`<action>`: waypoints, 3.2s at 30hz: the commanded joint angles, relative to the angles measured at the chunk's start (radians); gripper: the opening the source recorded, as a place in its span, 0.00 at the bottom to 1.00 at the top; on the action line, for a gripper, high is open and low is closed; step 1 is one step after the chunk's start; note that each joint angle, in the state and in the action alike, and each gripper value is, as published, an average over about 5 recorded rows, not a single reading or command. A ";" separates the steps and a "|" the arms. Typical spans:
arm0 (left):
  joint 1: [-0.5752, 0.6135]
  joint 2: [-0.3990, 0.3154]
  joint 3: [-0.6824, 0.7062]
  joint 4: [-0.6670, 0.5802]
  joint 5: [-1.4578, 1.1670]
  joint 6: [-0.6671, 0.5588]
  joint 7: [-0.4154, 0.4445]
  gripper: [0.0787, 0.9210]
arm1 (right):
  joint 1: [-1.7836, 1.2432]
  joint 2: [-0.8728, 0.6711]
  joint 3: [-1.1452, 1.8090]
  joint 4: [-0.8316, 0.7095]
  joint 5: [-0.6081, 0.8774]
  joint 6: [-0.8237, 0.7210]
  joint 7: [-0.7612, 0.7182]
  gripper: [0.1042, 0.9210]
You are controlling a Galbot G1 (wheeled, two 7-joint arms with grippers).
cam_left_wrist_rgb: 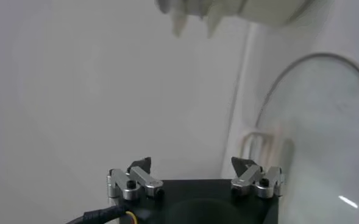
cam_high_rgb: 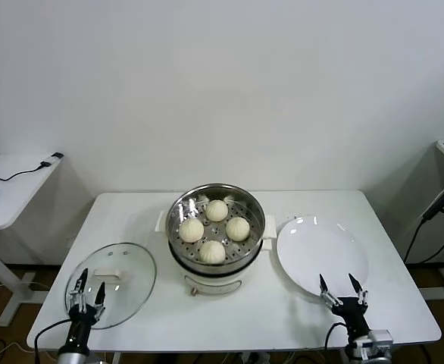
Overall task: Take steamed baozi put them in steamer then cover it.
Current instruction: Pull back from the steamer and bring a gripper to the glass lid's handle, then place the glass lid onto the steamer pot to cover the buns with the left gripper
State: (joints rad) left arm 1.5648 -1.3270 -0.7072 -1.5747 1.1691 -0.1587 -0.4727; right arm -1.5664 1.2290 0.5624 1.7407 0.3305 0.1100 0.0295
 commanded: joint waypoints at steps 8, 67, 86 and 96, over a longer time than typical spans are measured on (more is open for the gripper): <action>-0.174 0.020 0.011 0.182 0.184 0.064 -0.006 0.88 | -0.041 0.020 0.026 0.007 -0.012 0.019 0.018 0.88; -0.108 0.278 0.028 -0.585 -0.232 0.544 0.545 0.06 | -0.020 0.025 0.002 0.055 -0.131 -0.035 0.080 0.88; -0.397 -0.041 0.707 -0.574 0.402 0.831 0.794 0.06 | -0.034 0.027 -0.002 0.065 -0.156 -0.014 0.090 0.88; -0.457 -0.195 0.793 -0.431 0.490 0.827 0.789 0.06 | -0.041 0.031 -0.001 0.037 -0.156 0.008 0.088 0.88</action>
State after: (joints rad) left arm 1.1897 -1.3469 -0.1005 -2.0950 1.4795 0.6083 0.2534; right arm -1.6067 1.2571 0.5609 1.7892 0.1781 0.1098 0.1162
